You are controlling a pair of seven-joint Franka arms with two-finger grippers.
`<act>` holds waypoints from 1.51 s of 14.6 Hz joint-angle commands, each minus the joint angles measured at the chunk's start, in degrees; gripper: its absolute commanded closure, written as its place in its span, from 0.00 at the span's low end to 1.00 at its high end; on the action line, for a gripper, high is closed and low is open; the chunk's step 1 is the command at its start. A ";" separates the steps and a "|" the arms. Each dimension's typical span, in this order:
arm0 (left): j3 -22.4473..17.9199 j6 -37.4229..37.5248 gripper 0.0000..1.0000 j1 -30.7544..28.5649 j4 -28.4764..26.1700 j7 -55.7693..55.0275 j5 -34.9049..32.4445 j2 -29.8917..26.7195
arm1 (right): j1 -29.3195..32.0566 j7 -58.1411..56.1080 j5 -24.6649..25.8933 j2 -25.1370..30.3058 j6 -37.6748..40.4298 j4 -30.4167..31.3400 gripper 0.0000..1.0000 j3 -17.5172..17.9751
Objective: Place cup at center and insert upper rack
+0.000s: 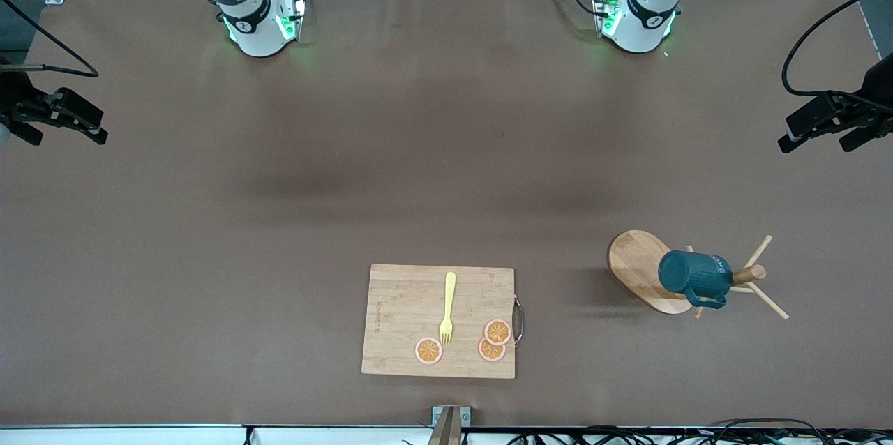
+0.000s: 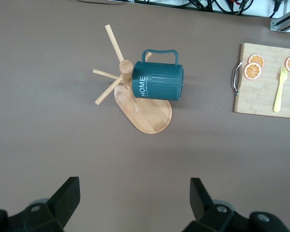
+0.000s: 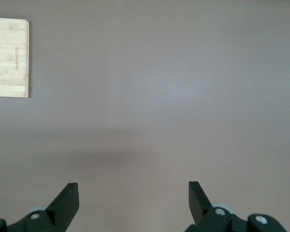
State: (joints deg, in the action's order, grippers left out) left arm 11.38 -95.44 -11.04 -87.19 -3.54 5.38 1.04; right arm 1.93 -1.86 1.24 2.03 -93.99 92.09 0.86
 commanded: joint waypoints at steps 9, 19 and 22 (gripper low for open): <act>-8.75 0.16 0.00 9.28 0.79 -0.06 -0.99 -0.69 | 0.53 -0.25 0.16 0.60 0.65 0.28 0.00 0.46; -6.81 0.25 0.00 9.37 0.70 0.64 -1.25 -0.60 | 0.62 -0.34 0.16 0.60 0.82 0.28 0.00 0.46; -6.72 0.25 0.00 9.37 0.70 0.64 -1.25 -0.60 | 0.62 -0.34 0.16 0.60 0.82 0.46 0.00 0.46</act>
State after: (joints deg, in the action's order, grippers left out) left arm 4.47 -95.46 -1.67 -86.74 -3.46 5.35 0.83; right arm 1.92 -1.86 1.24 2.03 -93.47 92.11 0.91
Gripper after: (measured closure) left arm 0.000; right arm 0.000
